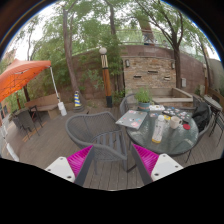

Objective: Pour water

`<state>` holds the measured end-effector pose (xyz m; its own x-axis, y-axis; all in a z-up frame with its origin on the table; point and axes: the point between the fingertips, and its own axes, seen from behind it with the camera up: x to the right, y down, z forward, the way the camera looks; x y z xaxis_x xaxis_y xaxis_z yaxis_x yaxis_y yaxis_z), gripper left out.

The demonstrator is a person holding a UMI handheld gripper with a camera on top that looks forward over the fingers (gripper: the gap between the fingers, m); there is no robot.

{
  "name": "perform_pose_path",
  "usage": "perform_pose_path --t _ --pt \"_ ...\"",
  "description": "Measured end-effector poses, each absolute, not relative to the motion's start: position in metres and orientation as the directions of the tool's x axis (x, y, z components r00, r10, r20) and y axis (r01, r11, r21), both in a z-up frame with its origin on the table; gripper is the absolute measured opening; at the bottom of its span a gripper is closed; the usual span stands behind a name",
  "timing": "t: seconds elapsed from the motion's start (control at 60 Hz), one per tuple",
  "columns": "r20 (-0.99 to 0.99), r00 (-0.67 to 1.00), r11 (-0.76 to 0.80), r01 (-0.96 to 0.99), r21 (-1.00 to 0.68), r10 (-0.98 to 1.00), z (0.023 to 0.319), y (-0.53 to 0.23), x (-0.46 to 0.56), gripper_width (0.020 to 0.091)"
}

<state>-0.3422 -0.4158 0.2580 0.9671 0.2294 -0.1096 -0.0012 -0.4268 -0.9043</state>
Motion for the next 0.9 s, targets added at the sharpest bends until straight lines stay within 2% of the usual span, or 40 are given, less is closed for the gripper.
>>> perform_pose_path --t 0.267,0.5,0.683,0.9 --pt "-0.06 0.983 -0.43 0.02 -0.903 0.171 0.262 -0.404 -0.336 0.0806" --pt "-0.004 0.996 -0.403 0.033 -0.915 0.091 0.245 -0.373 -0.33 0.0807" --pt "0.04 0.998 -0.33 0.021 -0.944 -0.053 0.213 -0.305 -0.239 0.0811" --pt "0.057 0.992 -0.302 0.02 -0.953 -0.115 0.144 -0.174 -0.163 0.0802"
